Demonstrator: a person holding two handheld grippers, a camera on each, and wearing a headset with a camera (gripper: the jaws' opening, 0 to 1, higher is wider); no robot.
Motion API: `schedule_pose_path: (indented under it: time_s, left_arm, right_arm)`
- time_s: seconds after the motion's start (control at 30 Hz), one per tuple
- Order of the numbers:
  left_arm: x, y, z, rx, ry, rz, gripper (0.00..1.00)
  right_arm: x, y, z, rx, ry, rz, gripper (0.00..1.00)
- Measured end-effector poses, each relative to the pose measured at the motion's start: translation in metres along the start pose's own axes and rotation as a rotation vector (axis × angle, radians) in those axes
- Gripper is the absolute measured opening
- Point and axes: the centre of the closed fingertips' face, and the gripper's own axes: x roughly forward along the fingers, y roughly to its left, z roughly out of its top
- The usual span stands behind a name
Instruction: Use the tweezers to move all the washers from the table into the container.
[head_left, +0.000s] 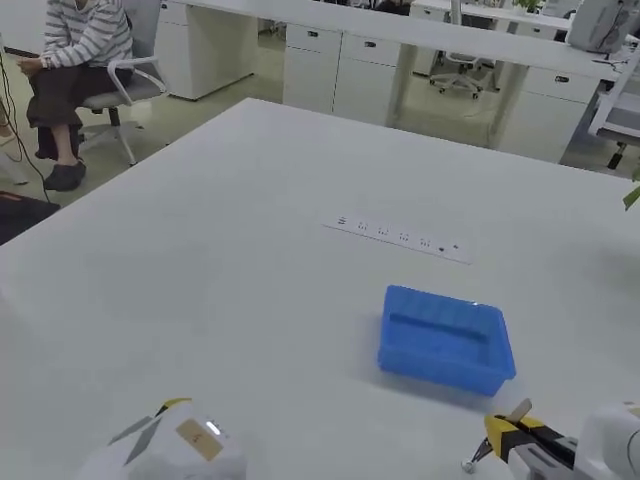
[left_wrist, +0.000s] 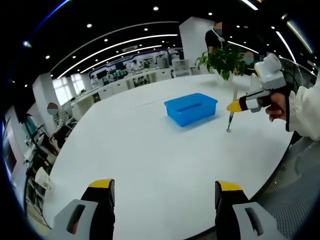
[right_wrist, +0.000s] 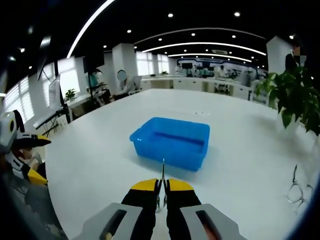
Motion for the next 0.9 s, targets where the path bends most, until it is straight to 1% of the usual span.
schedule_pose_path:
  time_s: [0.1, 0.3, 0.4, 0.5, 0.57, 0.9]
  left_arm:
    - [0.000, 0.000, -0.001, 0.005, 0.005, 0.000, 0.84]
    - [0.000, -0.001, -0.002, 0.005, 0.007, -0.001, 0.83]
    - [0.000, -0.001, -0.002, 0.006, 0.008, 0.000, 0.83]
    - [0.000, -0.001, -0.002, 0.008, 0.011, 0.000, 0.83]
    - [0.000, -0.001, -0.002, 0.009, 0.011, 0.000, 0.83]
    - [0.000, -0.001, -0.002, 0.009, 0.010, 0.000, 0.82]
  right_arm:
    - [0.001, 0.001, 0.000, 0.012, -0.003, 0.002, 0.03]
    - [-0.001, 0.000, -0.001, -0.011, -0.020, -0.009, 0.03]
    - [-0.003, 0.001, -0.002, -0.015, -0.017, -0.005, 0.02]
    - [-0.006, 0.003, -0.005, -0.040, -0.010, -0.003, 0.02]
    - [-0.007, 0.004, -0.006, -0.044, -0.009, -0.003, 0.02]
    - [-0.010, 0.002, -0.007, -0.028, -0.001, -0.003, 0.02]
